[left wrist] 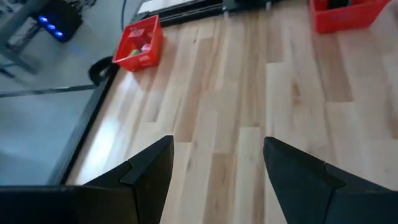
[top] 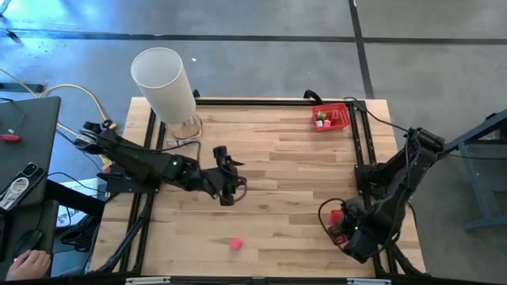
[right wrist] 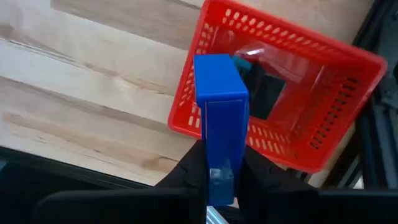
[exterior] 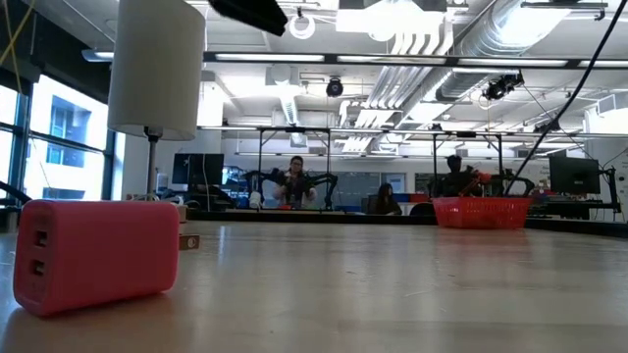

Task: Pick & Place Office items
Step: Put the blue digital clock into the bottom red basket

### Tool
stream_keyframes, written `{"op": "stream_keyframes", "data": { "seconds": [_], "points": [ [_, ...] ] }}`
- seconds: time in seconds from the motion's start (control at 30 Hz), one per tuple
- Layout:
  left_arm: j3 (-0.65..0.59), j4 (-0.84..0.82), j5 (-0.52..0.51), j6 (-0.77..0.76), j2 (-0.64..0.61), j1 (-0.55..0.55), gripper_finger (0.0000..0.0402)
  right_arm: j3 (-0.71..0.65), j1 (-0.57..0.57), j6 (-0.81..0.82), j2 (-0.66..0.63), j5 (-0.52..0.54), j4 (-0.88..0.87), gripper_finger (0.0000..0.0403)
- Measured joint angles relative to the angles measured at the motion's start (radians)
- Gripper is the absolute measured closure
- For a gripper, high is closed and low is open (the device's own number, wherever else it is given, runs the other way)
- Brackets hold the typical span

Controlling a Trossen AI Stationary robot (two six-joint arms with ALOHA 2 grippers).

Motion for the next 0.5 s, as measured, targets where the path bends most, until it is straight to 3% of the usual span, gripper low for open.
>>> {"op": "stream_keyframes", "data": {
  "seconds": [0.2, 0.5],
  "points": [
    [-0.163, 0.168, 0.052, -0.024, -0.073, 0.007, 0.0164, -0.002, -0.052, -0.041, 0.062, -0.137, -0.003, 0.0365],
    [-0.265, 0.241, 0.121, -0.062, -0.075, -0.024, 0.0164, -0.002, -0.112, -0.111, 0.073, -0.104, 0.001, 0.0365]
  ]
}}
